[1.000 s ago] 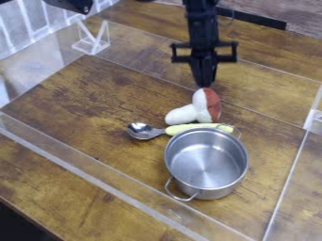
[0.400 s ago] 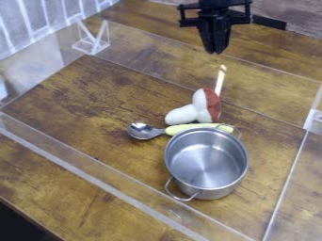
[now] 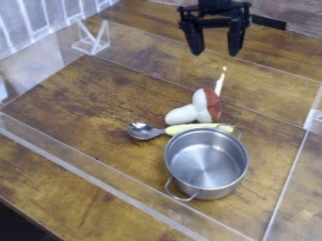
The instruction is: Remove the mushroom from the silver pot and put it on the table
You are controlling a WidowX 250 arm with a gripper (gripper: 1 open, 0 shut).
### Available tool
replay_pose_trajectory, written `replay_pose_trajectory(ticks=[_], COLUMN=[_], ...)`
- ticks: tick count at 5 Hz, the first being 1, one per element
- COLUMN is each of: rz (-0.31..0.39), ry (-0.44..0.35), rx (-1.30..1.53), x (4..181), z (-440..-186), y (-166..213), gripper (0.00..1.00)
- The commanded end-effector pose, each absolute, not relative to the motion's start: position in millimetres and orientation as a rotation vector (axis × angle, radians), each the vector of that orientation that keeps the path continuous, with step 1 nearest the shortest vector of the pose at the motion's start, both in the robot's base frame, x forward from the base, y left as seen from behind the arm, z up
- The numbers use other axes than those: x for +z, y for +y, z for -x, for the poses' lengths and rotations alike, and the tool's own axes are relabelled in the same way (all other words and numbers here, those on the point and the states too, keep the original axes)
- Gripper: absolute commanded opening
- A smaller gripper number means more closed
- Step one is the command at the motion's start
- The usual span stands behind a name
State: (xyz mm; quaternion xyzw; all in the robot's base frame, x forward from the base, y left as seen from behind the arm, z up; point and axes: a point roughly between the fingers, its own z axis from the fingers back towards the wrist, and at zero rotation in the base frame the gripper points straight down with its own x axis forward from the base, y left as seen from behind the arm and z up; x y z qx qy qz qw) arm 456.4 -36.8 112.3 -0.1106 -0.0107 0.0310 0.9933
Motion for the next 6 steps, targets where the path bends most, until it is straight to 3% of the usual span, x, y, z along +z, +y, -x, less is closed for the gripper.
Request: replay_pose_trajectory(ticks=[1, 6], rz=[0.213, 0.165], ry=[-0.079, 0.047], rx=[0.046, 0.064], x=[132.3, 68.3], z=[-456, -459], y=[-42, -45], gripper=[1.0, 1.0])
